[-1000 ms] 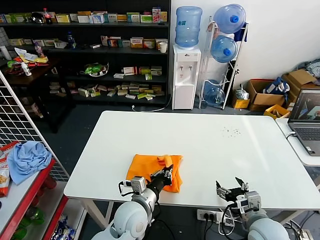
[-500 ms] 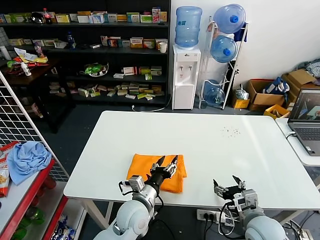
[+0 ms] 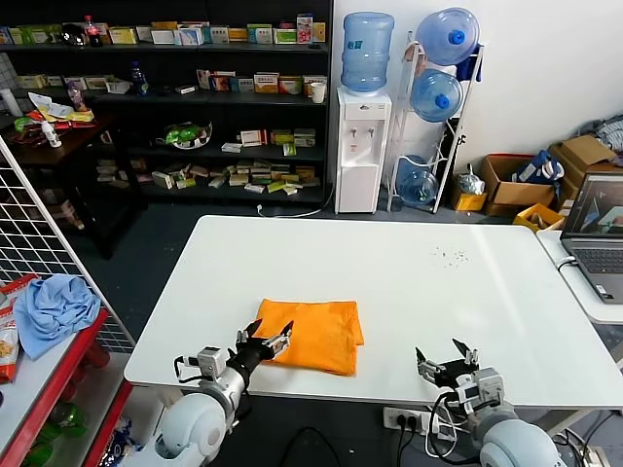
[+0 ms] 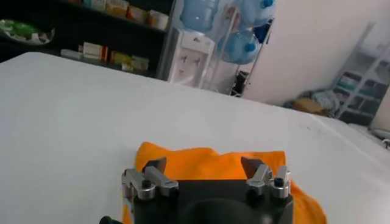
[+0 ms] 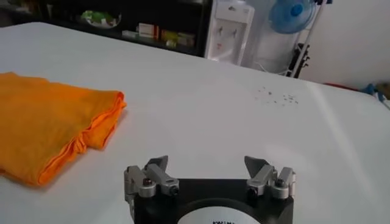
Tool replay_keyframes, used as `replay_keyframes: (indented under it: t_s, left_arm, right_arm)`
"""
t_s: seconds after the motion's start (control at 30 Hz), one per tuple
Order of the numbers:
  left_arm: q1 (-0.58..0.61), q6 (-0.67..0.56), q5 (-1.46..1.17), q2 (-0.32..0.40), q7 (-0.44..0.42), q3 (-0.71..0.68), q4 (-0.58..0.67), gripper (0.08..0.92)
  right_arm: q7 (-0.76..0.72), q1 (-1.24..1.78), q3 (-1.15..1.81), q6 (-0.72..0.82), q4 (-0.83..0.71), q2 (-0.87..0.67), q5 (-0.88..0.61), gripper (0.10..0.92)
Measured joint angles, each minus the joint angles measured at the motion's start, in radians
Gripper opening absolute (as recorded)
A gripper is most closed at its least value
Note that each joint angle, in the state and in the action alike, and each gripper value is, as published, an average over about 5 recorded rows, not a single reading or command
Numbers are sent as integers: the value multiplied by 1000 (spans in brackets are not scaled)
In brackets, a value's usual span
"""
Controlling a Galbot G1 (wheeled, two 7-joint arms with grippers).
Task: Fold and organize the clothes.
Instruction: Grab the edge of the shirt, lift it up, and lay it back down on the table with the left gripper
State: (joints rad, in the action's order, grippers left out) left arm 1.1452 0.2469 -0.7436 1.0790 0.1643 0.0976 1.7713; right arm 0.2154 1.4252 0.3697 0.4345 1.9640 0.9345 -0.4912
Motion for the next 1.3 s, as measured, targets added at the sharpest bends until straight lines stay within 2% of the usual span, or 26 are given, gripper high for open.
replay_keyframes:
  t_s: [0.27, 0.7, 0.83, 1.3]
  left_arm:
    - [-32, 89, -54, -57, -79, 52, -69, 823]
    - [-122, 155, -128, -52, -154, 50, -183, 814]
    - [-139, 170, -140, -44, -163, 47, -194, 732]
    - [-143, 220, -154, -36, -185, 51, -201, 325]
  right_arm:
    - [-28, 8, 5, -46, -14, 1, 0, 823]
    - [-41, 23, 22, -75, -21, -2, -5, 823]
    - [-41, 18, 22, -75, -23, -5, -8, 823]
    - [-35, 6, 19, -73, -17, -13, -19, 823]
